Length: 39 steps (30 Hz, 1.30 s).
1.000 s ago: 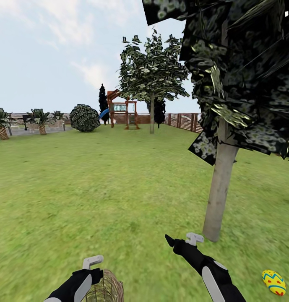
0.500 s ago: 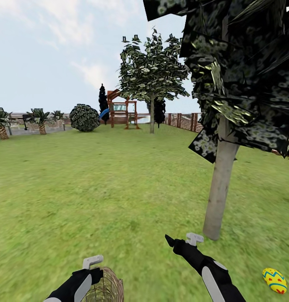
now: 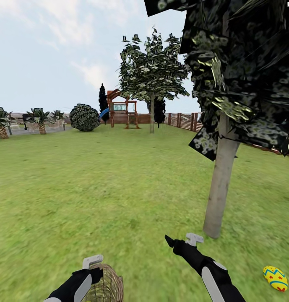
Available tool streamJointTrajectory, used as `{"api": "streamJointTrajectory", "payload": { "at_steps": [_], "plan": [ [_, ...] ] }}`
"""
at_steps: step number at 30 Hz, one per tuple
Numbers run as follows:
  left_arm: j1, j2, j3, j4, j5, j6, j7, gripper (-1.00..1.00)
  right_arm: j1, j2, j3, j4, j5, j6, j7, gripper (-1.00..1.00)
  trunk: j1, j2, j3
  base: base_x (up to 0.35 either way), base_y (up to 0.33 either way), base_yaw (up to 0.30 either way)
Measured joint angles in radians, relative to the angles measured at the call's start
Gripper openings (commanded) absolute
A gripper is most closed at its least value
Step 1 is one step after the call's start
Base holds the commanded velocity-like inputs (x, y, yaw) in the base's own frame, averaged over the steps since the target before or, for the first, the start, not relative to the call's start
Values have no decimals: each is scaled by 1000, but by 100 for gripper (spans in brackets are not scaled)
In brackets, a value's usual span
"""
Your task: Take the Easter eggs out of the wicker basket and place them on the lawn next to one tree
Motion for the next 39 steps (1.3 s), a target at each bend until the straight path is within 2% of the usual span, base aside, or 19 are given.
{"api": "streamJointTrajectory", "payload": {
  "at_steps": [39],
  "plan": [
    [0,-1,1,-1,-1,-3,17,100,0,0,1,3,-1,0,0,100,150,-273,-122,0,0,0]
  ]
}}
